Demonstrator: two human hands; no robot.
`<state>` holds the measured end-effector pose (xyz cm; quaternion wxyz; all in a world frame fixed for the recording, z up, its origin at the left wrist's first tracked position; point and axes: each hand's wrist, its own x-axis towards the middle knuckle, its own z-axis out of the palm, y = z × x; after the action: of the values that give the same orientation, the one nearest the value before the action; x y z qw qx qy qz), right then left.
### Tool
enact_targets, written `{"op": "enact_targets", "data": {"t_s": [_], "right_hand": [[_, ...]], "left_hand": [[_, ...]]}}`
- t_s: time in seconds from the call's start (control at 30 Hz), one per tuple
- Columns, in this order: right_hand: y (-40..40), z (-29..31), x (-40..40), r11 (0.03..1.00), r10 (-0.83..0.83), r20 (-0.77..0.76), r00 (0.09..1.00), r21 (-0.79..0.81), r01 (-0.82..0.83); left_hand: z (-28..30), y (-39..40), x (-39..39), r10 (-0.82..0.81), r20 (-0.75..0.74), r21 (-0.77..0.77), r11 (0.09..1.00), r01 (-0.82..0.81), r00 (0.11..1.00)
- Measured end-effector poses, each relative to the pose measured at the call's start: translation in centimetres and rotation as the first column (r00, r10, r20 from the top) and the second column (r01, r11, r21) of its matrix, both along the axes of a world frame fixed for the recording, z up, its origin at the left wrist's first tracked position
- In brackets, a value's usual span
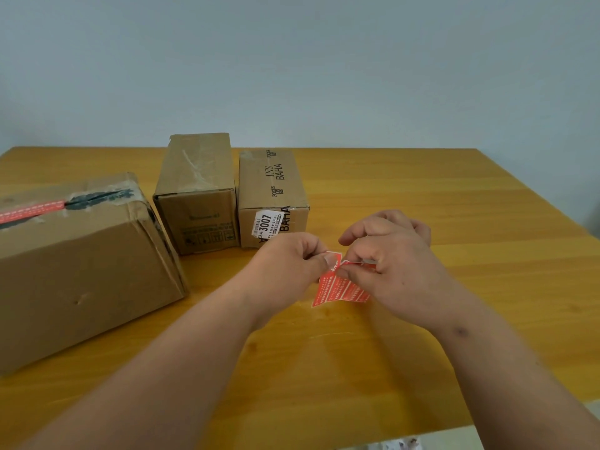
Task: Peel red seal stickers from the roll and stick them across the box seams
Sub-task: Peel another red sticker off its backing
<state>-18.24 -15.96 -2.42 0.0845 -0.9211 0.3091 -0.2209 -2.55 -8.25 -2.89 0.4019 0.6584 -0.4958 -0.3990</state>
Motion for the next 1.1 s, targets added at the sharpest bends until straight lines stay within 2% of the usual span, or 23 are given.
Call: {"op": "enact_targets", "data": {"t_s": [0.13, 0.27, 0.5, 0.77, 1.1], "right_hand": [[0.2, 0.0, 0.0, 1.0, -0.006, 0.01, 1.0, 0.013, 0.006], [0.0, 0.7, -0.1, 0.991, -0.054, -0.077, 0.996, 0.116, 0.062], [-0.3, 1.0, 0.0, 0.995, -0.035, -0.104, 0.994, 0.088, 0.045], [-0.3, 0.8, 0.0, 0.997, -0.039, -0.166, 0.985, 0.065, 0.051], [-0.5, 0.4, -0.1, 0.998, -0.038, -0.134, 0.99, 0.042, 0.044]], "left_hand": [[-0.2, -0.1, 0.0, 0.016, -0.055, 0.009, 1.0, -0.016, 0.998], [0.0, -0.1, 0.0, 0.035, -0.064, 0.003, 0.999, -0.034, 0.997], [0.3, 0.2, 0.4, -0.027, -0.076, -0.013, 1.0, 0.026, 0.997], [-0.2, -0.1, -0.1, 0.0, -0.025, -0.007, 1.0, 0.0, 1.0], [-0.6, -0.3, -0.3, 0.042, -0.118, -0.06, 0.997, -0.05, 0.992]]}}
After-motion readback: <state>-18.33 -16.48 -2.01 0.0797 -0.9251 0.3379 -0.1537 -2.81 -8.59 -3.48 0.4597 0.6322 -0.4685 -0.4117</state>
